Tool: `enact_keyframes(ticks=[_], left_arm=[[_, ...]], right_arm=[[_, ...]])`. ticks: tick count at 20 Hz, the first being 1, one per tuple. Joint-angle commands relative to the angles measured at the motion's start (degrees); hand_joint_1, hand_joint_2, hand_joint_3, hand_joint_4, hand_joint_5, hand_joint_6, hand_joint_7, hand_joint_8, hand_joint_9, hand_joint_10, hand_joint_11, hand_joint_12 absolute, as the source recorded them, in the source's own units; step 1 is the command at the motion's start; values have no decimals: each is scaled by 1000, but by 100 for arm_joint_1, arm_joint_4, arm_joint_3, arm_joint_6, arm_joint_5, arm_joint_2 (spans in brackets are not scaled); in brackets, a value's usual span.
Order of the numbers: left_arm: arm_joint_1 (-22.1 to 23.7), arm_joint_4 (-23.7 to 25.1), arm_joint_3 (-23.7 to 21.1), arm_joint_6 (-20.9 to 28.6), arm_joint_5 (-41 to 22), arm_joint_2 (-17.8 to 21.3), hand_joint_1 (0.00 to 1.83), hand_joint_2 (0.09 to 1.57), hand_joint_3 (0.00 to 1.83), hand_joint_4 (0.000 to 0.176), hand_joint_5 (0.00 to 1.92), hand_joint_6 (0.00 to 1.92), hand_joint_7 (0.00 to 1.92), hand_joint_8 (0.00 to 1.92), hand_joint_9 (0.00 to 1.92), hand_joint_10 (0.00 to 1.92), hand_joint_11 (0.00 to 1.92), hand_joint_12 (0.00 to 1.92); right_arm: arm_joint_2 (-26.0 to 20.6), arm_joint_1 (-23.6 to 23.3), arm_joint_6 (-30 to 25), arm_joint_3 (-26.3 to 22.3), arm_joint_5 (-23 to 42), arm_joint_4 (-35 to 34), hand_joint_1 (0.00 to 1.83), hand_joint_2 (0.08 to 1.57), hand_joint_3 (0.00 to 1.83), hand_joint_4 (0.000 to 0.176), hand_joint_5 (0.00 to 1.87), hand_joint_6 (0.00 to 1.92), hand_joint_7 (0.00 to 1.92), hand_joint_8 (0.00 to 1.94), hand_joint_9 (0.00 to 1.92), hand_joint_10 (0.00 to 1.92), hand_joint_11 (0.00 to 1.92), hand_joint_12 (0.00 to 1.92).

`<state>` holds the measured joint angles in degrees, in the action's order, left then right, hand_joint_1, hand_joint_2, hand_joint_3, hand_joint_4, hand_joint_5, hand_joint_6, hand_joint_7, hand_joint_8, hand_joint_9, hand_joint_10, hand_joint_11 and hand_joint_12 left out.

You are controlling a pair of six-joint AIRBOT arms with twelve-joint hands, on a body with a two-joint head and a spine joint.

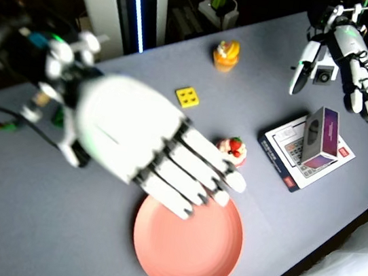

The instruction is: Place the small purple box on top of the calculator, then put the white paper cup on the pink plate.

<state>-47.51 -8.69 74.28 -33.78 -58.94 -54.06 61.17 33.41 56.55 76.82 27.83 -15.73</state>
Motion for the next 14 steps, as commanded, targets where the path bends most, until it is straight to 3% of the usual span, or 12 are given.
enact_keyframes(ticks=[1, 2, 3, 4, 5, 6, 7, 10, 11, 14], left_arm=[[60, 8, 19, 65, -725, -61, 936, 1131, 20, 87, 120, 21, 18, 4, 0, 0, 0, 0], [61, 19, 47, 110, -742, -88, 926, 1138, 22, 101, 117, 19, 18, 3, 0, 0, 0, 0], [61, 23, 70, 152, -767, -114, 944, 1151, 26, 113, 108, 15, 3, 0, 0, 0, 0, 0], [61, 35, 91, 171, -788, -144, 945, 1159, 28, 113, 100, 11, 0, 0, 0, 0, 0, 0], [62, 49, 103, 177, -791, -162, 933, 1159, 26, 112, 105, 12, 9, 3, 0, 0, 0, 0], [64, 58, 126, 183, -800, -195, 928, 1156, 23, 98, 108, 13, 17, 7, 0, 0, 0, 0], [64, 58, 143, 214, -808, -210, 928, 1151, 20, 105, 109, 13, 19, 7, 0, 0, 0, 0], [64, 62, 184, 289, -867, -248, 904, 1157, 19, 84, 109, 12, 26, 8, 0, 0, 0, 0], [64, 62, 186, 298, -887, -260, 902, 1155, 17, 88, 111, 12, 23, 6, 0, 0, 0, 0], [64, 67, 190, 315, -949, -287, 877, 1161, 16, 110, 96, 5, 11, 0, 0, 0, 0, 0]], right_arm=[[58, -136, 157, 158, 324, -188, 1261, 1263, 0, 0, 383, 792, 582, 1492, 485, 1878, 504, 1921], [177, -206, 355, 330, 170, -412, 1153, 1204, 0, 0, 302, 899, 280, 1312, 284, 1727, 250, 1921], [283, -250, 463, 494, 28, -565, 1190, 1194, 0, 0, 195, 888, 160, 1249, 240, 1695, 238, 1921], [382, -262, 567, 654, -102, -758, 1212, 1198, 0, 0, 148, 978, 120, 1252, 240, 1736, 317, 1921], [430, -261, 661, 732, -156, -923, 1281, 1187, 0, 0, 141, 1035, 108, 1244, 269, 1691, 356, 1921], [517, -260, 727, 861, -211, -1095, 1267, 1166, 0, 0, 141, 1014, 140, 1210, 320, 1638, 373, 1921], [577, -260, 738, 951, -245, -1167, 1259, 1156, 0, 0, 132, 991, 152, 1199, 345, 1611, 384, 1921], [622, -260, 738, 1037, -249, -1272, 1210, 1155, 0, 0, 151, 920, 213, 920, 294, 1386, 291, 1761], [635, -260, 738, 1056, -252, -1300, 1200, 1155, 0, 0, 169, 864, 235, 831, 292, 1324, 291, 1733], [711, -258, 738, 1117, -303, -1356, 1139, 1126, 0, 0, 195, 458, 321, 450, 202, 1101, 162, 1657]])
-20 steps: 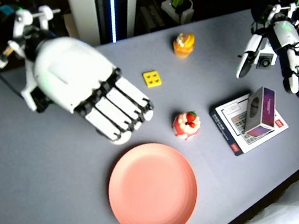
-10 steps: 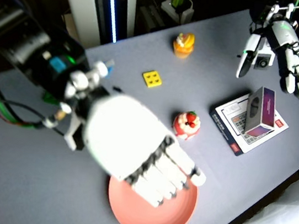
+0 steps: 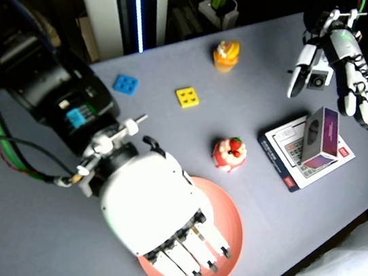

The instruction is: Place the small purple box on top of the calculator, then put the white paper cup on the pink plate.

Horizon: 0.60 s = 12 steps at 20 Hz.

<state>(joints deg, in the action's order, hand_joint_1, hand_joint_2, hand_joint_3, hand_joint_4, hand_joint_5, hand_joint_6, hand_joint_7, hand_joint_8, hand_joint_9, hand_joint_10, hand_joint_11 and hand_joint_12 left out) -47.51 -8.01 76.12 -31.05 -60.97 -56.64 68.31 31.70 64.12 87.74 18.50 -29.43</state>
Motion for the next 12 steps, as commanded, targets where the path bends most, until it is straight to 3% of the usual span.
enact_keyframes(ticks=[1, 2, 4, 5, 6, 7, 9, 11, 12], left_arm=[[64, 8, 5, 49, -769, -30, 859, 1164, 16, 115, 94, 4, 13, 1, 0, 0, 0, 0], [63, 9, 5, 53, -783, -31, 856, 1169, 17, 110, 91, 3, 13, 1, 0, 0, 0, 0], [63, 9, 5, 53, -797, -31, 840, 1171, 16, 115, 95, 4, 14, 1, 0, 0, 0, 0], [63, 9, 4, 54, -802, -31, 838, 1171, 16, 114, 95, 4, 9, 0, 0, 0, 0, 0], [63, 8, 4, 55, -809, -31, 837, 1174, 16, 108, 94, 3, 15, 3, 0, 0, 0, 0], [62, 8, 3, 55, -809, -32, 814, 1176, 15, 112, 86, 0, 18, 4, 0, 0, 0, 0], [59, 5, 2, 59, -811, -32, 812, 1173, 13, 116, 80, 0, 11, 1, 0, 0, 0, 0], [46, -12, -2, 61, -821, -32, 814, 1169, 10, 105, 80, 1, 7, 0, 0, 0, 0, 0], [34, -22, -2, 65, -828, -32, 829, 1171, 10, 97, 83, 2, 8, 0, 0, 0, 0, 0]], right_arm=[[25, -87, -19, 33, 618, 9, 1072, 1089, 0, 0, 159, 310, 296, 309, 128, 1053, 59, 1684], [54, -87, -19, 49, 597, 9, 995, 1039, 0, 0, 120, 199, 244, 162, 81, 983, 11, 1641], [91, -70, -19, 69, 564, 9, 863, 1011, 0, 30, 31, 63, 96, 19, 11, 685, 0, 1319], [96, -67, -19, 69, 558, 9, 791, 995, 0, 48, 5, 12, 18, 3, 1, 380, 0, 928], [100, -64, -19, 66, 557, 9, 771, 992, 0, 48, 0, 2, 3, 0, 0, 155, 0, 561], [100, -64, -19, 55, 557, 9, 747, 981, 0, 57, 0, 0, 0, 0, 0, 30, 0, 282], [98, -64, -19, 29, 557, 10, 742, 1001, 3, 50, 0, 0, 0, 0, 0, 0, 0, 144], [96, -64, -18, -3, 557, 12, 742, 993, 0, 58, 0, 0, 0, 0, 0, 0, 0, 143], [95, -64, -18, -17, 559, 16, 739, 997, 1, 62, 0, 0, 0, 0, 0, 0, 0, 255]])
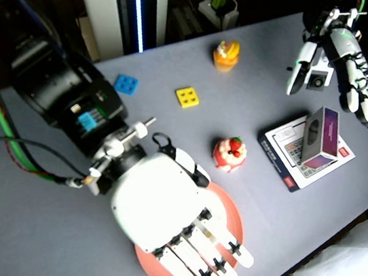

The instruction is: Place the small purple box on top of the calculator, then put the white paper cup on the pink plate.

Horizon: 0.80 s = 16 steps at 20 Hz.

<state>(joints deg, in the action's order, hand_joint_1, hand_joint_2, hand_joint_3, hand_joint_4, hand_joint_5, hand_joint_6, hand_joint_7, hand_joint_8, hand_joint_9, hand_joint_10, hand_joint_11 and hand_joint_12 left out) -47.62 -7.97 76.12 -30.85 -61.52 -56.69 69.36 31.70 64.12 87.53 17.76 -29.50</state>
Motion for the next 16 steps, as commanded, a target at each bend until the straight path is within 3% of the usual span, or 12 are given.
enact_keyframes(ticks=[1, 2, 3, 4, 7, 8, 9, 10, 11, 13, 14, 16], left_arm=[[33, -35, -2, 48, -777, -27, 831, 1169, 8, 90, 87, 4, 7, 0, 0, 0, 0, 0], [20, -43, -3, 57, -779, -27, 830, 1168, 8, 86, 89, 5, 7, 0, 0, 0, 0, 0], [4, -54, -5, 68, -782, -27, 830, 1170, 8, 88, 89, 5, 1, 0, 0, 0, 0, 0], [-1, -58, -6, 71, -783, -27, 841, 1166, 6, 86, 91, 5, 0, 0, 0, 0, 0, 0], [-33, -87, -31, 71, -815, -17, 837, 1166, 5, 101, 91, 5, 4, 2, 0, 0, 0, 0], [-54, -109, -39, 71, -825, -8, 838, 1167, 5, 108, 93, 5, 4, 1, 0, 0, 0, 0], [-87, -142, -47, 71, -842, 1, 871, 1165, 4, 105, 96, 7, 14, 5, 0, 0, 0, 0], [-113, -167, -56, 71, -859, 12, 874, 1164, 3, 118, 96, 6, 18, 7, 0, 0, 0, 0], [-142, -191, -70, 71, -879, 27, 890, 1163, 2, 126, 95, 6, 24, 8, 0, 0, 0, 0], [-215, -245, -115, 71, -947, 70, 896, 1161, 1, 119, 96, 6, 25, 8, 0, 0, 0, 0], [-258, -274, -145, 71, -1001, 97, 909, 1163, 2, 113, 96, 5, 18, 4, 0, 0, 0, 0], [-352, -335, -224, 71, -1163, 164, 931, 1167, 3, 127, 96, 5, 10, 0, 0, 0, 0, 0]], right_arm=[[-12, -64, -18, -17, 636, 41, 769, 990, 0, 74, 0, 0, 0, 0, 0, 0, 0, 309], [-12, -65, -18, -40, 638, 69, 788, 1017, 6, 70, 0, 0, 0, 0, 0, 0, 0, 61], [-12, -65, -18, -90, 647, 119, 795, 1031, 12, 63, 0, 0, 0, 0, 0, 0, 0, 11], [-12, -65, -18, -131, 664, 146, 793, 1022, 7, 80, 0, 0, 0, 0, 0, 0, 0, 1], [-152, -65, -18, -349, 759, 324, 762, 989, 0, 76, 0, 0, 0, 0, 0, 0, 31, 16], [-208, -65, -18, -415, 782, 374, 754, 951, 9, 64, 0, 0, 0, 0, 9, 12, 5, 369], [-290, -66, -18, -510, 832, 439, 720, 939, 7, 0, 0, 0, 0, 0, 33, 20, 0, 581], [-355, -66, -18, -587, 874, 496, 733, 959, 10, 1, 0, 0, 0, 0, 24, 15, 0, 745], [-444, -66, -18, -684, 927, 544, 738, 976, 10, 53, 0, 0, 0, 0, 23, 13, 0, 739], [-668, -65, -18, -911, 1079, 613, 683, 958, 0, 97, 0, 0, 0, 0, 77, 30, 0, 875], [-835, -59, -18, -1071, 1206, 663, 666, 932, 0, 111, 0, 0, 0, 0, 66, 23, 0, 959], [-1186, 57, -22, -1481, 1591, 743, 634, 876, 0, 119, 0, 0, 0, 0, 85, 28, 0, 898]])
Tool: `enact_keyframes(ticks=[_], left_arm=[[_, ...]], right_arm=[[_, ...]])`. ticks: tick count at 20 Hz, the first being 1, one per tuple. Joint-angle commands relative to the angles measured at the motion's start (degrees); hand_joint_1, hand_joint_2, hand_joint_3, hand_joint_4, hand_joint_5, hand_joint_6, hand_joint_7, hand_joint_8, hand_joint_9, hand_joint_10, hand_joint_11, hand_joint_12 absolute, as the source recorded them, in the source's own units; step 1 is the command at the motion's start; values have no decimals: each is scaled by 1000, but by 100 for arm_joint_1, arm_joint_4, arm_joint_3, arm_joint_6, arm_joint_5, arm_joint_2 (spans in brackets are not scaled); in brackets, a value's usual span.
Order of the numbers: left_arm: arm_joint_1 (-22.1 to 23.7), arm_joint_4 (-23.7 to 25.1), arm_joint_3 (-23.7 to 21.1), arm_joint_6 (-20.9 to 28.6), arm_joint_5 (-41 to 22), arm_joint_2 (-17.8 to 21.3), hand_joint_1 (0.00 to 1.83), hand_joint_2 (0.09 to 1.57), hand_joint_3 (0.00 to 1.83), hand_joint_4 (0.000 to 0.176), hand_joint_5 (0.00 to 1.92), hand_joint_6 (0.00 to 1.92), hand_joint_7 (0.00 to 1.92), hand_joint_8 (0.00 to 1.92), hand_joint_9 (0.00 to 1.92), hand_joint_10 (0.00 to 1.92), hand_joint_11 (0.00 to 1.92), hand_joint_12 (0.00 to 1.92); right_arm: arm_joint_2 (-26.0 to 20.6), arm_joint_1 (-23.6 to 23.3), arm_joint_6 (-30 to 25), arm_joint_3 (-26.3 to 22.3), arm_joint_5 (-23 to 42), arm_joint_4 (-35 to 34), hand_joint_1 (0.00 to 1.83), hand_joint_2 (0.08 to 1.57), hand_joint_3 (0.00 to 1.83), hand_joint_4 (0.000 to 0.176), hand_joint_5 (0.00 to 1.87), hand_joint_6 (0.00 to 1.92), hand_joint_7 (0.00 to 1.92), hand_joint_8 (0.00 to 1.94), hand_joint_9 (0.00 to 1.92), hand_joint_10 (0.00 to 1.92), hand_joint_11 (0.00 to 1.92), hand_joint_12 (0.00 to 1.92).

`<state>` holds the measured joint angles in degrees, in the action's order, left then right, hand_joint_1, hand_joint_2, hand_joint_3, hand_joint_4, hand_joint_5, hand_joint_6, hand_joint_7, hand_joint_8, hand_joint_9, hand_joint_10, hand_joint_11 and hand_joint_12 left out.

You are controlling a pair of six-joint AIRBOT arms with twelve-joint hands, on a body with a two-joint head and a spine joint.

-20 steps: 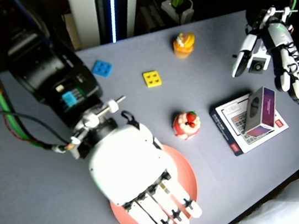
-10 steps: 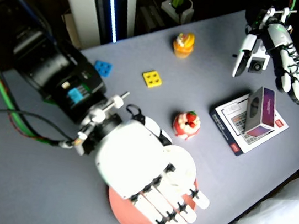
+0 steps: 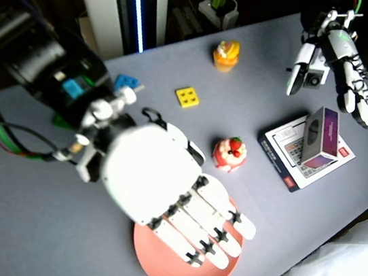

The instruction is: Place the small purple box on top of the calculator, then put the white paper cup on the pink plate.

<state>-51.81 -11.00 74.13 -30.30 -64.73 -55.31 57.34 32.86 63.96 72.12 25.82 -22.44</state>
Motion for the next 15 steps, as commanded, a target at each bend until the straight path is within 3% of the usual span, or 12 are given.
enact_keyframes(ticks=[1, 2, 3, 4, 6, 7, 9, 11, 12, 13, 14, 15], left_arm=[[25, -50, -66, 17, -929, 60, 935, 1166, 3, 126, 98, 6, 9, 0, 0, 0, 0, 0], [-9, -66, -100, 17, -993, 87, 917, 1169, 4, 118, 90, 2, 6, 0, 0, 0, 0, 0], [-61, -87, -144, 16, -1086, 122, 918, 1162, 0, 117, 95, 4, 16, 4, 0, 0, 0, 0], [-100, -103, -175, 16, -1155, 147, 925, 1157, 0, 119, 97, 5, 17, 4, 0, 0, 0, 0], [-159, -112, -265, 17, -1343, 201, 926, 1149, 0, 121, 100, 6, 22, 5, 0, 0, 0, 0], [-204, -112, -333, 17, -1481, 240, 884, 1170, 5, 102, 91, 2, 11, 1, 0, 0, 0, 0], [-292, -112, -440, 17, -1696, 327, 729, 1200, 17, 135, 69, 1, 0, 0, 0, 0, 11, 5], [-377, -116, -552, 17, -1978, 403, 658, 1275, 23, 93, 13, 1, 0, 0, 12, 10, 4, 208], [-400, -121, -592, 17, -2089, 426, 619, 1304, 13, 66, 2, 0, 0, 0, 12, 13, 0, 401], [-448, -126, -674, 17, -2317, 475, 549, 1300, 4, 62, 0, 0, 0, 0, 2, 2, 0, 503], [-483, -125, -735, 17, -2480, 506, 511, 1293, 0, 47, 0, 0, 0, 0, 0, 0, 0, 637], [-504, -120, -773, 16, -2585, 520, 543, 1308, 2, 83, 0, 0, 0, 0, 0, 0, 0, 570]], right_arm=[[-164, 55, -182, -143, 1074, 212, 603, 889, 0, 105, 0, 0, 0, 0, 16, 5, 0, 448], [-310, 151, -359, -274, 1278, 341, 630, 911, 0, 79, 0, 0, 0, 0, 2, 0, 0, 89], [-500, 336, -696, -458, 1647, 564, 624, 942, 11, 67, 0, 0, 0, 0, 0, 0, 0, 17], [-652, 506, -958, -589, 1985, 746, 661, 945, 12, 80, 0, 0, 0, 0, 0, 0, 0, 3], [-1036, 872, -1042, -1064, 2762, 863, 550, 1007, 38, 40, 0, 0, 0, 0, 0, 0, 0, 0], [-1230, 1073, -1042, -1314, 3183, 883, 506, 1040, 50, 44, 0, 0, 0, 0, 0, 0, 0, 0], [-1462, 1498, -1040, -1640, 3934, 889, 483, 1050, 47, 4, 0, 0, 0, 0, 0, 0, 33, 16], [-1707, 1978, -999, -1981, 4692, 828, 494, 1086, 21, 10, 0, 0, 0, 0, 0, 0, 0, 373], [-1769, 2121, -929, -2075, 4898, 770, 711, 1209, 30, 34, 0, 0, 0, 0, 3, 1, 0, 385], [-1885, 2465, -776, -2270, 5402, 602, 822, 1231, 15, 72, 0, 0, 0, 0, 7, 3, 0, 227], [-1981, 2770, -749, -2402, 5814, 496, 847, 1223, 5, 87, 0, 0, 0, 0, 12, 4, 0, 92], [-2049, 2960, -749, -2469, 6045, 454, 717, 1167, 0, 90, 0, 0, 0, 0, 2, 0, 0, 18]])
